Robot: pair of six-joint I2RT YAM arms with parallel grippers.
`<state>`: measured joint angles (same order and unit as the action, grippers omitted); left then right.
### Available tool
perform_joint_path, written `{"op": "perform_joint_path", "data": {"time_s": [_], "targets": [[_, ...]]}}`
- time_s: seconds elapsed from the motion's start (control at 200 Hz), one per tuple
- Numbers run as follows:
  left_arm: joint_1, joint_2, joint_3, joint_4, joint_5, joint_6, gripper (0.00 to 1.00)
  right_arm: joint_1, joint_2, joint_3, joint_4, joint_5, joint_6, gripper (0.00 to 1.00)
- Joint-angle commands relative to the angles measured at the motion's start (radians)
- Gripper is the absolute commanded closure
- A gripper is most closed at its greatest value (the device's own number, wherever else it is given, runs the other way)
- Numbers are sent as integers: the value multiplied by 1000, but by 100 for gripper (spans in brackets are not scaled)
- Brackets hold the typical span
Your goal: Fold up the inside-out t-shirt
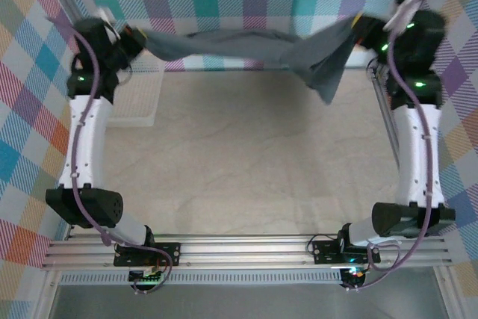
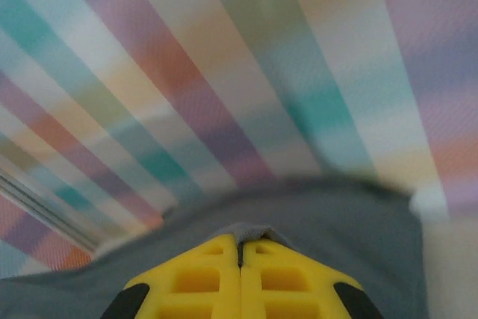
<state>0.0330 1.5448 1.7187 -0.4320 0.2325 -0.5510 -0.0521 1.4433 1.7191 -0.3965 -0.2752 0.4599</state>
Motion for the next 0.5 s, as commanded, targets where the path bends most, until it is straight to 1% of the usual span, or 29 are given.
{"op": "perform_joint_path", "data": {"time_s": [0.0, 0.05, 0.1, 0.225, 0.315, 0.445, 0.495], "targets": [[-20, -66, -315, 115, 52, -20, 100, -4, -57, -325, -4, -35, 71, 100], [-35, -93, -451, 145, 35, -34, 100, -3, -76, -441, 20, -35, 93, 100], [-51, -108, -560, 189, 8, -39, 100, -3, -73, -515, 22, -48, 99, 100], [-65, -108, -723, 204, -21, -46, 100, -3, -36, -591, -14, -82, 112, 100], [-65, -119, -780, 198, -31, -48, 100, -3, -40, -617, -45, -53, 145, 100], [-65, -170, -786, 163, -61, -26, 100, -3, -114, -660, -114, 79, 259, 100], [-66, -195, -768, 91, -76, -14, 100, -3, -165, -677, -164, 126, 330, 100]]}}
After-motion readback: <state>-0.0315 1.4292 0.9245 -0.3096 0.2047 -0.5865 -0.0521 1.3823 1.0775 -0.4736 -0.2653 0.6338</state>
